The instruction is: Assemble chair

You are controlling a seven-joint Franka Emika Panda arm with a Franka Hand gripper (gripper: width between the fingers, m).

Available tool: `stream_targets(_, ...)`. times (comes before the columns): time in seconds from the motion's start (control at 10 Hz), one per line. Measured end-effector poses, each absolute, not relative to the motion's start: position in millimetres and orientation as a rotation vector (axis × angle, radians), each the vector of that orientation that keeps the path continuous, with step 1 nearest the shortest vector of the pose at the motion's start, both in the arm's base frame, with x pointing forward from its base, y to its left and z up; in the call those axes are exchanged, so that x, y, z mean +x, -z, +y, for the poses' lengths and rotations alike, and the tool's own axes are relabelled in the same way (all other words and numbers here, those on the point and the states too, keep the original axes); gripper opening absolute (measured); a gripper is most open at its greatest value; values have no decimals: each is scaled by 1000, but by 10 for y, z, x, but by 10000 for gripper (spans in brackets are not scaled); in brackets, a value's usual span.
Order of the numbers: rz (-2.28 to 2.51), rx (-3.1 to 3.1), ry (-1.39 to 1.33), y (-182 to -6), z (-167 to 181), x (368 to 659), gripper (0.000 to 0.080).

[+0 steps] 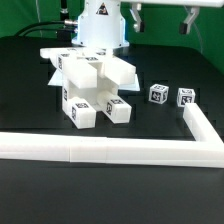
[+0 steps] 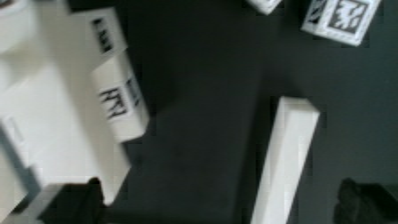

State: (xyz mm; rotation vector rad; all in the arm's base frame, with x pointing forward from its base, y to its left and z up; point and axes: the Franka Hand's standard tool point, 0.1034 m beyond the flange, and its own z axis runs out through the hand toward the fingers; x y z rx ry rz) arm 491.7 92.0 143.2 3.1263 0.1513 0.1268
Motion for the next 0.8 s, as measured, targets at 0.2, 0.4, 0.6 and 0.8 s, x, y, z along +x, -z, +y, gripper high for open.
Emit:
stream_targets(0.2,87,3132,-131,-1377,1076,4868,648)
stream_targets(0.4,95,3131,-126,-1360,1094,4859,648)
stream_targets(0.6,95,3132,-125,-1349,1098,4855,648)
stream_targets(0.8,70,3146,-139,-1202,1285,4721,648)
